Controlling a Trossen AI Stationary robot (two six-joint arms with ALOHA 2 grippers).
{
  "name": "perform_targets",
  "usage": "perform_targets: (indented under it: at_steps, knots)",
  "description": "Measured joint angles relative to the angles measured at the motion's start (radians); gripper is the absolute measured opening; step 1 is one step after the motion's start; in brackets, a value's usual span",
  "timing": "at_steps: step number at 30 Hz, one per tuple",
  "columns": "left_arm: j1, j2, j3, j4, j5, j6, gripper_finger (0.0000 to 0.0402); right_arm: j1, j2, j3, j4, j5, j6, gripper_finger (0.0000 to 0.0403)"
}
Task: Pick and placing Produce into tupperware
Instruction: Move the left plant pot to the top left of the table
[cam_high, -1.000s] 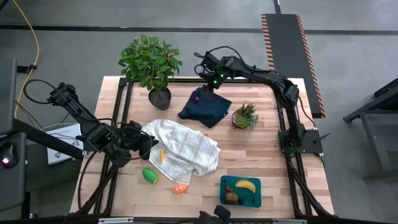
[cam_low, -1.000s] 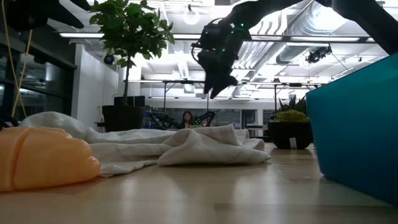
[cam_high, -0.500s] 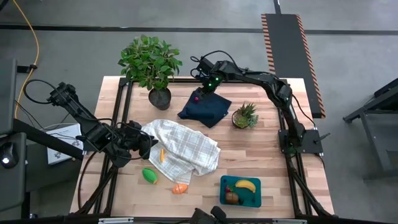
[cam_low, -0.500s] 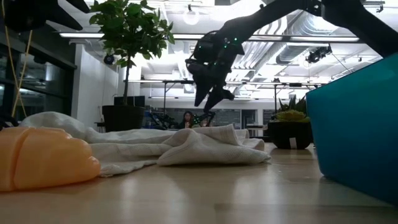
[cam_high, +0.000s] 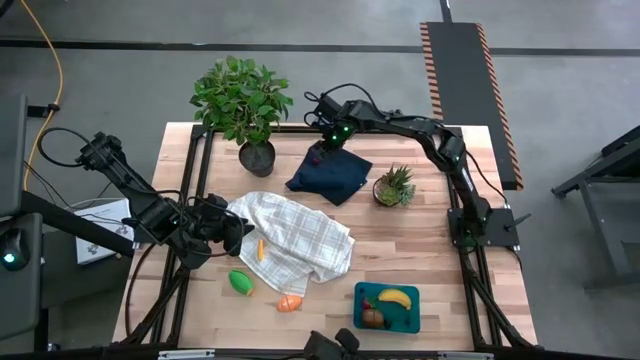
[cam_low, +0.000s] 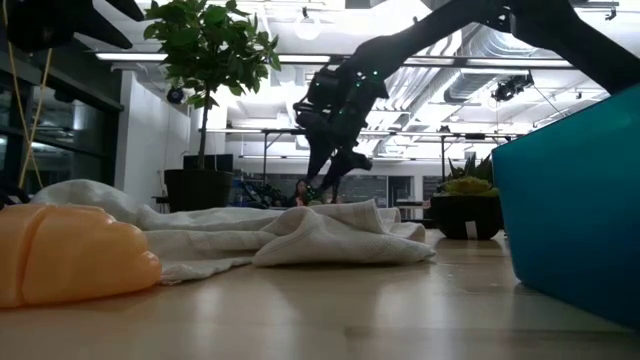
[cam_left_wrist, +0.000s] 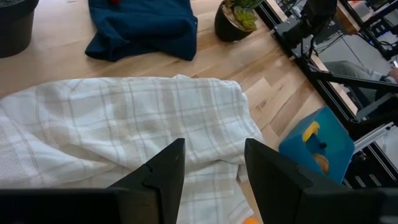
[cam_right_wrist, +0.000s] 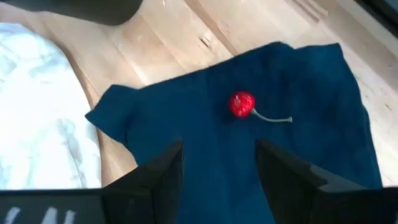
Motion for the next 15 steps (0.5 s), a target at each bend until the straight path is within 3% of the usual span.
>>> perform_targets:
  at_steps: [15]
  knots:
    - [0.0,0.0,0.0,0.003,0.031,-0.021,0.0156,-0.002,0.032,0.001,0.071,-0.015,0.029,0.0188]
